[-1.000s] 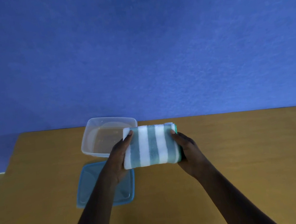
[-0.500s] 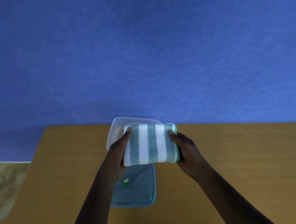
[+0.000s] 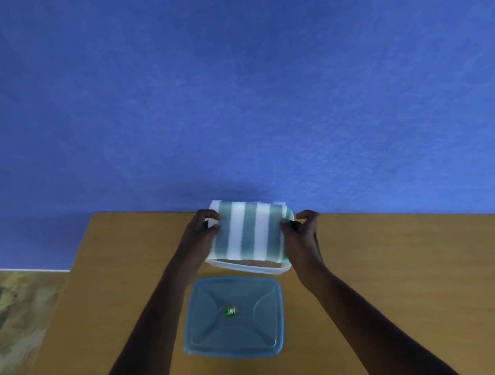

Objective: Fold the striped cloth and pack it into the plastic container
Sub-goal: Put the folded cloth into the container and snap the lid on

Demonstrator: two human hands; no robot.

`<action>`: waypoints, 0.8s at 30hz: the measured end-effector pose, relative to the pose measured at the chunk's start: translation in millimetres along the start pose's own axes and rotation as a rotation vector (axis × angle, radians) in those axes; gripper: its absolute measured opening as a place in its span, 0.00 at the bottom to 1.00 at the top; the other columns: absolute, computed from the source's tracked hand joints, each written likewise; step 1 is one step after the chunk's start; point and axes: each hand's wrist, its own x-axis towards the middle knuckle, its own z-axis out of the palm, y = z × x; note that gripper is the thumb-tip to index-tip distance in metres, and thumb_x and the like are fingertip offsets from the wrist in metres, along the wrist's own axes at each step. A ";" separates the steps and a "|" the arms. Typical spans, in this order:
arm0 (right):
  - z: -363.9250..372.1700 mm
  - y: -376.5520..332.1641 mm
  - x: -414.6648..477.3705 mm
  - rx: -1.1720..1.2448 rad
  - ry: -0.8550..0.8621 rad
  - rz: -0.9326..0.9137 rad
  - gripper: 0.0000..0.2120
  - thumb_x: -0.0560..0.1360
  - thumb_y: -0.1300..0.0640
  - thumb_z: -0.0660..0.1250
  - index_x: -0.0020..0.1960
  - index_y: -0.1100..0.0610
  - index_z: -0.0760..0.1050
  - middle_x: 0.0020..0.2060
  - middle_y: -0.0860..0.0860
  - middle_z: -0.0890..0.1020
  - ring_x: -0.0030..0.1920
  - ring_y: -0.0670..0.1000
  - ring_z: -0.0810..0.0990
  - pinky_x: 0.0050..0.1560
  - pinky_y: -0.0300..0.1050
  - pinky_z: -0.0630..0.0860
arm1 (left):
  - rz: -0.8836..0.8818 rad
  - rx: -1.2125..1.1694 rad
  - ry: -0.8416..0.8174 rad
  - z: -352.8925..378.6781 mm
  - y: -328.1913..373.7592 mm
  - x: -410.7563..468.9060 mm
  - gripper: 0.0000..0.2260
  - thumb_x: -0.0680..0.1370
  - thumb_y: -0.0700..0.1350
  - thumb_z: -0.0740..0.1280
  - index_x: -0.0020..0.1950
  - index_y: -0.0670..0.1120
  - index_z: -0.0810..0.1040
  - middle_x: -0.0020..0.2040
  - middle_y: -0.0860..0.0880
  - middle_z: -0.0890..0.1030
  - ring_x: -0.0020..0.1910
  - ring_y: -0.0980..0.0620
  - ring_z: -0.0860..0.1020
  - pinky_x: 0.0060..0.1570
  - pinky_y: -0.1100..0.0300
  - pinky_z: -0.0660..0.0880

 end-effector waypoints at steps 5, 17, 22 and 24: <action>13.0 7.2 0.4 -0.302 0.006 -0.130 0.05 0.77 0.62 0.57 0.46 0.53 0.66 0.33 0.52 0.72 0.33 0.55 0.69 0.36 0.49 0.68 | 0.042 0.336 0.025 11.0 -4.9 11.3 0.20 0.77 0.34 0.57 0.53 0.56 0.82 0.39 0.50 0.77 0.29 0.53 0.70 0.27 0.62 0.65; 31.2 1.9 9.3 -0.646 -0.216 0.180 0.28 0.72 0.67 0.56 0.72 0.62 0.68 0.68 0.63 0.72 0.67 0.64 0.71 0.69 0.54 0.72 | -0.029 0.700 -0.144 39.2 -16.4 32.7 0.23 0.75 0.35 0.59 0.69 0.47 0.73 0.63 0.40 0.77 0.59 0.40 0.78 0.48 0.57 0.73; 31.3 5.9 2.2 -0.799 -0.201 -0.030 0.28 0.76 0.66 0.58 0.76 0.66 0.59 0.77 0.65 0.59 0.80 0.59 0.54 0.77 0.44 0.55 | 0.101 0.894 -0.127 42.2 -12.1 28.0 0.25 0.79 0.41 0.62 0.77 0.49 0.65 0.75 0.36 0.64 0.69 0.35 0.71 0.67 0.48 0.71; 33.7 9.0 -0.9 -0.833 -0.218 -0.191 0.25 0.78 0.65 0.59 0.75 0.64 0.63 0.78 0.63 0.59 0.80 0.56 0.56 0.74 0.43 0.59 | 0.200 0.924 -0.090 45.8 -7.4 25.4 0.25 0.79 0.42 0.63 0.76 0.49 0.67 0.76 0.36 0.64 0.67 0.34 0.73 0.66 0.48 0.71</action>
